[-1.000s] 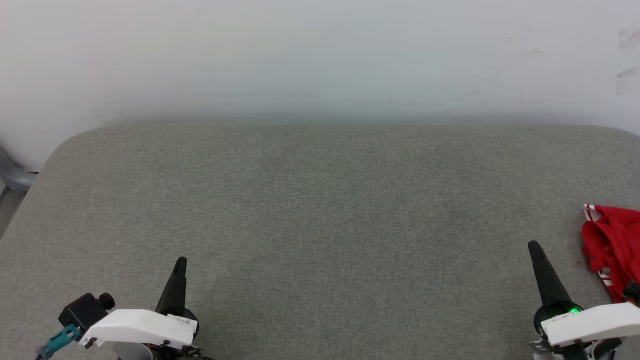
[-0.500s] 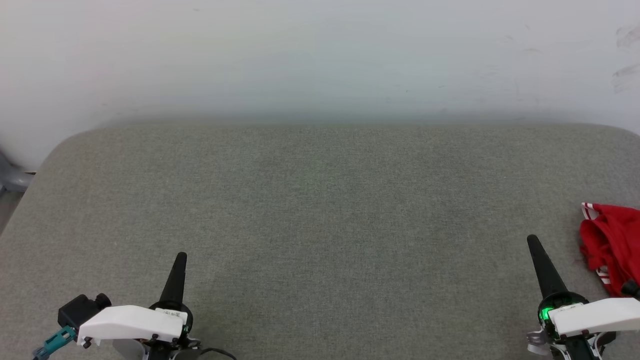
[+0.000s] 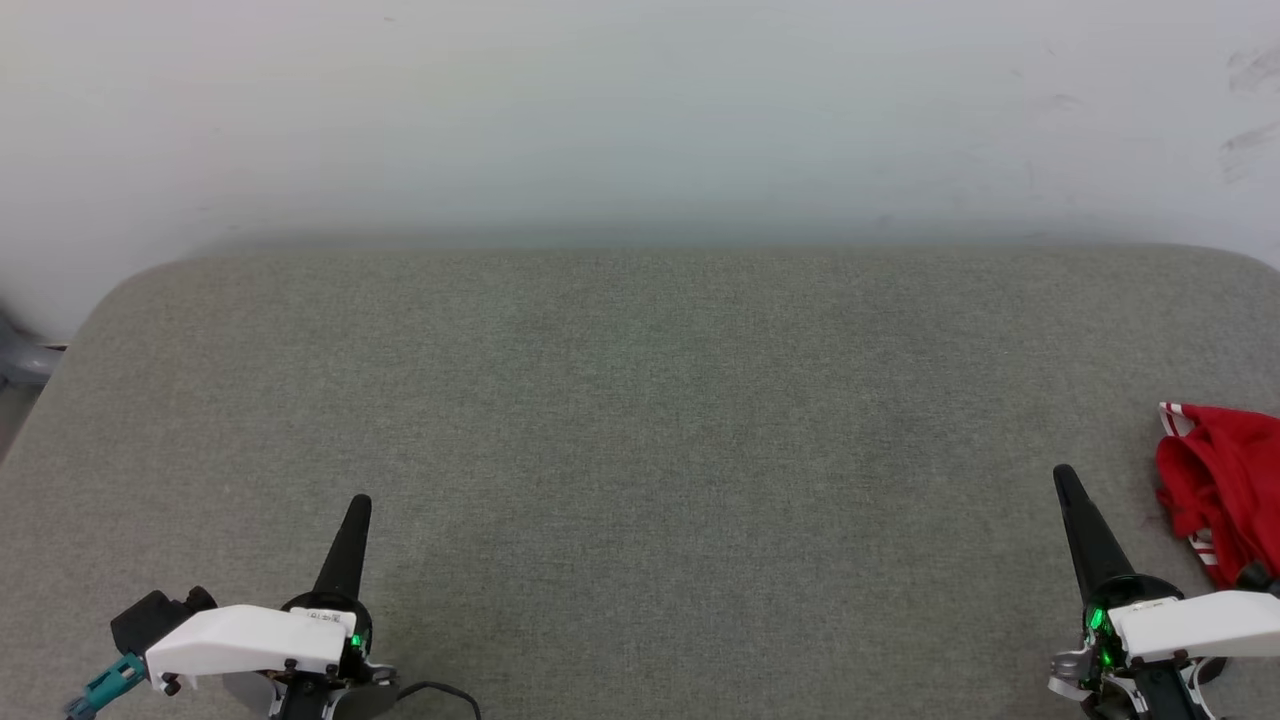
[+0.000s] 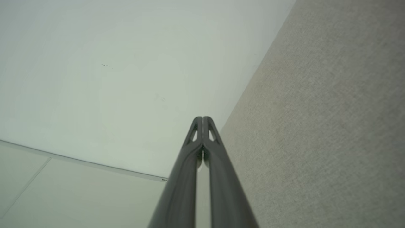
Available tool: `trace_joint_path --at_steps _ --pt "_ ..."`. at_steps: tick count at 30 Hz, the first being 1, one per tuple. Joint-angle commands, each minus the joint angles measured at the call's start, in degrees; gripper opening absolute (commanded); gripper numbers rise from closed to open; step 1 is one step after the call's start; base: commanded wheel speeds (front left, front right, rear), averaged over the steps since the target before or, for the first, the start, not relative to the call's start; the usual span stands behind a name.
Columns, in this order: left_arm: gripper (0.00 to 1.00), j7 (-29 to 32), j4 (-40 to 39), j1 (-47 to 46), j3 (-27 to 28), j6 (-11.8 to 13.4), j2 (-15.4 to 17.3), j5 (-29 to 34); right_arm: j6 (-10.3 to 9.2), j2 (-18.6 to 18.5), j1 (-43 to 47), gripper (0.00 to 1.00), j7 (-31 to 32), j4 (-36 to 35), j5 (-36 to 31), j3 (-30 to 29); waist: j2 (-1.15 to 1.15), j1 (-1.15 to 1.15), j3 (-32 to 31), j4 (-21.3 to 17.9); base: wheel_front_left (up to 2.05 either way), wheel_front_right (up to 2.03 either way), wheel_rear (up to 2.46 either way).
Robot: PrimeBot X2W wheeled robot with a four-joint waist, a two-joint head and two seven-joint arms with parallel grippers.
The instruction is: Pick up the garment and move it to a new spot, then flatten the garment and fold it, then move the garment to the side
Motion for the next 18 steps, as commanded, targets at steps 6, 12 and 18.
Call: trace_joint_path --at_steps 6,12,18 --pt "0.00 0.88 0.07 -1.44 0.73 -0.64 -0.44 -3.13 -0.01 -0.30 -1.67 0.00 0.23 0.77 3.46 -0.01 0.00 0.00 0.04 -0.11 0.00 0.00 0.00" --pt "0.00 1.62 0.31 -1.60 1.28 -1.00 -0.64 -5.84 -0.01 -0.27 -2.24 0.00 0.35 1.64 6.25 -0.03 0.00 0.00 0.08 -0.23 0.00 0.00 0.00" --pt "0.00 2.33 0.55 -1.87 1.75 -1.18 -0.89 -8.35 -0.01 -0.25 -2.61 0.00 0.52 2.53 8.95 -0.05 0.00 0.00 0.12 -0.35 0.00 0.00 0.00"
